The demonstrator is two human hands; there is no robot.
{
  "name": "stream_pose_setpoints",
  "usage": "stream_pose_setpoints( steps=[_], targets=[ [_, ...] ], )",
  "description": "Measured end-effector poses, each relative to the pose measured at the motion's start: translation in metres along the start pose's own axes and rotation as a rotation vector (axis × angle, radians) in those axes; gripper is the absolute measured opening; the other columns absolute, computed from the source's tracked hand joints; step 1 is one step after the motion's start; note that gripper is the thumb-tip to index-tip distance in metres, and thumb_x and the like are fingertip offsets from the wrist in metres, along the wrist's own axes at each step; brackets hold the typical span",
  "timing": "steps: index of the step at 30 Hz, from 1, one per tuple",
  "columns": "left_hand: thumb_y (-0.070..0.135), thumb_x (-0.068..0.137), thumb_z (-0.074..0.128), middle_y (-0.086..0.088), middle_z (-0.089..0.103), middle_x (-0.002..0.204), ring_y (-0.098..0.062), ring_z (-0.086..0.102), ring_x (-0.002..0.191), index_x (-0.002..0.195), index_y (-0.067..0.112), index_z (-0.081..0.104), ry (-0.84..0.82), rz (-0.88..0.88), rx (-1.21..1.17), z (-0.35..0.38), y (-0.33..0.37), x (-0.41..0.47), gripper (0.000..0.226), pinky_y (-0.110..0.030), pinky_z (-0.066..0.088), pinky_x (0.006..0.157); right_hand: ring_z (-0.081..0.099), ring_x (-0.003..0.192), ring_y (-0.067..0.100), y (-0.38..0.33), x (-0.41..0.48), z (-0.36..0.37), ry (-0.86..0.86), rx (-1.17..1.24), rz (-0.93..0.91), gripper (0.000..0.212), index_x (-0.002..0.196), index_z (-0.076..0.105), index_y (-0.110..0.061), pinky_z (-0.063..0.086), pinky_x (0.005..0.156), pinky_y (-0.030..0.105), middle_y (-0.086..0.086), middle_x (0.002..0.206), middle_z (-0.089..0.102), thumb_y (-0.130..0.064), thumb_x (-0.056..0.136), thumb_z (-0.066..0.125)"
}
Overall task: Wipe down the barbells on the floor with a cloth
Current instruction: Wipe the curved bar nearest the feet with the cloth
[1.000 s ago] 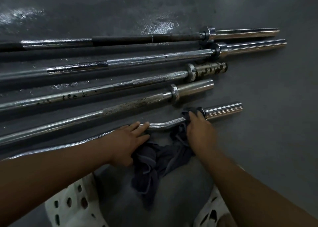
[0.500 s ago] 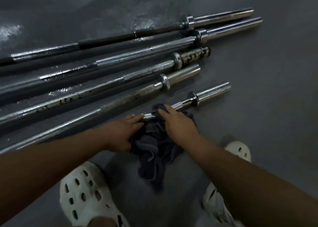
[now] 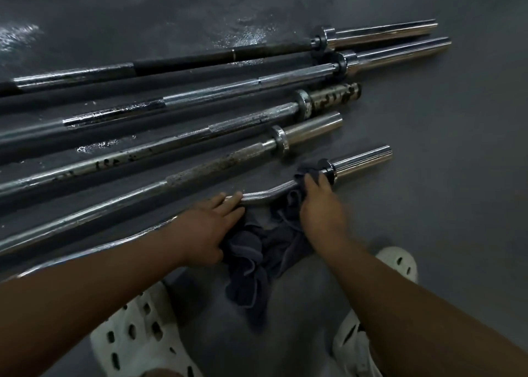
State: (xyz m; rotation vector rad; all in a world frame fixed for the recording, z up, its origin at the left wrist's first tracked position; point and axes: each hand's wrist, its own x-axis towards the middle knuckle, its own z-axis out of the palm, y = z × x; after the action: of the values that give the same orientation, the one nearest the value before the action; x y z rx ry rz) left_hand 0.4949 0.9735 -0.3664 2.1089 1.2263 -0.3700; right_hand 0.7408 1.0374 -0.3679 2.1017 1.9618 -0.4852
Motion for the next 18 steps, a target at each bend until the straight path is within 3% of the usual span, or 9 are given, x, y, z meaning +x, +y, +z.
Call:
stream_pose_setpoints(
  steps=[3, 6, 7, 10, 12, 15, 16, 18],
  targets=[
    [0.035, 0.08, 0.06, -0.006, -0.012, 0.165, -0.027, 0.002, 0.153, 0.158, 0.018, 0.003, 0.026, -0.055, -0.041, 0.005, 0.006, 0.003, 0.098, -0.032, 0.013, 0.123, 0.052, 0.117, 0.034, -0.047, -0.039, 0.017, -0.014, 0.0, -0.258, 0.062, 0.145, 0.036, -0.035, 0.051, 0.09, 0.042, -0.002, 0.163, 0.017, -0.012, 0.089, 0.05],
    [0.032, 0.08, 0.059, -0.004, -0.009, 0.166, -0.026, 0.005, 0.153, 0.158, 0.018, 0.001, 0.059, -0.079, -0.054, 0.006, 0.008, 0.003, 0.098, -0.031, 0.011, 0.122, 0.052, 0.112, 0.032, -0.038, -0.043, 0.029, -0.019, -0.011, -0.452, 0.06, 0.144, 0.032, -0.039, 0.055, 0.082, 0.043, -0.008, 0.163, 0.014, -0.015, 0.092, 0.049],
    [0.033, 0.08, 0.058, -0.003, -0.009, 0.166, -0.026, 0.004, 0.153, 0.158, 0.019, 0.0, 0.06, -0.084, -0.046, 0.006, 0.008, 0.003, 0.098, -0.03, 0.01, 0.122, 0.054, 0.113, 0.033, -0.024, -0.031, 0.026, 0.009, 0.01, -0.404, 0.058, 0.143, 0.035, -0.038, 0.055, 0.084, 0.044, -0.007, 0.162, 0.018, -0.014, 0.091, 0.048],
    [0.035, 0.075, 0.057, -0.006, -0.005, 0.166, -0.031, 0.009, 0.152, 0.158, 0.016, 0.003, 0.046, -0.102, -0.027, 0.009, 0.009, 0.001, 0.101, -0.035, 0.015, 0.123, 0.057, 0.115, 0.039, 0.015, -0.004, 0.013, 0.13, 0.149, 0.023, 0.056, 0.144, 0.045, -0.03, 0.048, 0.09, 0.043, 0.007, 0.156, 0.03, -0.013, 0.091, 0.05],
    [0.038, 0.065, 0.056, -0.014, 0.009, 0.165, -0.04, 0.023, 0.147, 0.157, 0.011, 0.017, 0.057, -0.102, 0.026, 0.011, 0.013, 0.001, 0.104, -0.046, 0.028, 0.118, 0.058, 0.109, 0.039, -0.008, -0.02, 0.013, 0.125, 0.128, -0.027, 0.055, 0.141, 0.046, -0.03, 0.049, 0.086, 0.043, 0.013, 0.147, 0.036, -0.014, 0.089, 0.053],
    [0.044, 0.058, 0.062, -0.019, 0.022, 0.161, -0.046, 0.035, 0.139, 0.154, 0.009, 0.028, 0.038, -0.152, 0.079, 0.015, 0.019, 0.002, 0.108, -0.053, 0.038, 0.11, 0.061, 0.1, 0.035, -0.03, -0.043, 0.025, 0.033, 0.088, -0.427, 0.053, 0.138, 0.043, -0.035, 0.054, 0.076, 0.044, 0.01, 0.135, 0.04, -0.017, 0.089, 0.052],
    [0.046, 0.058, 0.065, -0.02, 0.021, 0.161, -0.046, 0.035, 0.14, 0.154, 0.01, 0.027, 0.039, -0.157, 0.094, 0.016, 0.02, 0.002, 0.109, -0.054, 0.038, 0.11, 0.062, 0.099, 0.035, -0.022, -0.034, 0.023, 0.037, 0.085, -0.415, 0.054, 0.139, 0.042, -0.037, 0.053, 0.077, 0.044, 0.009, 0.134, 0.042, -0.018, 0.09, 0.051],
    [0.046, 0.062, 0.065, -0.019, 0.012, 0.163, -0.046, 0.027, 0.143, 0.157, 0.012, 0.019, 0.055, -0.144, 0.118, 0.017, 0.019, 0.004, 0.111, -0.053, 0.032, 0.113, 0.061, 0.099, 0.039, 0.004, -0.005, 0.018, 0.106, 0.165, -0.097, 0.056, 0.143, 0.041, -0.036, 0.051, 0.081, 0.045, 0.011, 0.133, 0.042, -0.018, 0.091, 0.051]
  ],
)
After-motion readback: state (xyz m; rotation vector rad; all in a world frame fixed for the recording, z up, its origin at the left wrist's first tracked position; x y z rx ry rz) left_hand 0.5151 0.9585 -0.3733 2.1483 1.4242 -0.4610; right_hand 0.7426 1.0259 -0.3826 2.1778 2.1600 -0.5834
